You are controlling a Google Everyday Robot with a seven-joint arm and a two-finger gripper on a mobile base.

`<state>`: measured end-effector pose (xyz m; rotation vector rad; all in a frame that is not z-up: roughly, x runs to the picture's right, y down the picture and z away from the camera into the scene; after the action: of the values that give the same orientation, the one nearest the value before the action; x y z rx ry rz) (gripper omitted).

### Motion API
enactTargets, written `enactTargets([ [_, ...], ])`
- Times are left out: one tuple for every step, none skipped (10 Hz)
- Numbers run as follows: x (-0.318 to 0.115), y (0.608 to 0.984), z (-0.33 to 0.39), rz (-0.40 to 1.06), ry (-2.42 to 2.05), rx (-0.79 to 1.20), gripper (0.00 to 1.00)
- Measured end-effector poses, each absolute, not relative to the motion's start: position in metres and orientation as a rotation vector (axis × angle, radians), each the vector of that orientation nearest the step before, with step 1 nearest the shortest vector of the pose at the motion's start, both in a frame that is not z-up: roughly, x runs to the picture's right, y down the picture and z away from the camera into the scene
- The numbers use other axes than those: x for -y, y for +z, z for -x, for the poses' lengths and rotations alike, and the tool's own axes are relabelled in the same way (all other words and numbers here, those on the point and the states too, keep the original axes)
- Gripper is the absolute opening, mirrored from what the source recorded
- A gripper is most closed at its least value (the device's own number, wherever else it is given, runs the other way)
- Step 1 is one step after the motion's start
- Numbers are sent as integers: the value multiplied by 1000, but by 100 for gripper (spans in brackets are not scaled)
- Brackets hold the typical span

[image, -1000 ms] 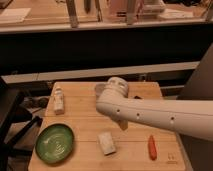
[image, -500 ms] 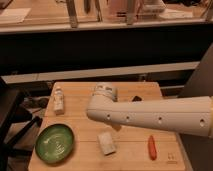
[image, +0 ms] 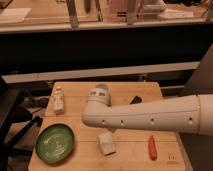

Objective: Pick up the ceramic bowl

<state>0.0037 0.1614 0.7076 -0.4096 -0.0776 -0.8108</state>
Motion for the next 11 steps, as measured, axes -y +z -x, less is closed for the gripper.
enactTargets([
  [-165, 712, 4, 405, -829, 95, 80],
  [-167, 715, 11, 402, -848, 110, 80],
  [-170, 718, 11, 404, -861, 115, 80],
  [-172, 722, 14, 402, -873, 126, 80],
  [-175, 725, 17, 400, -887, 137, 80],
  [-177, 729, 22, 398, -904, 152, 80],
  [-180, 732, 25, 398, -918, 163, 80],
  [-183, 736, 29, 397, -933, 176, 80],
  [-185, 739, 32, 396, -947, 187, 80],
  [-187, 742, 34, 396, -958, 197, 80],
  [-192, 747, 41, 397, -976, 214, 80],
])
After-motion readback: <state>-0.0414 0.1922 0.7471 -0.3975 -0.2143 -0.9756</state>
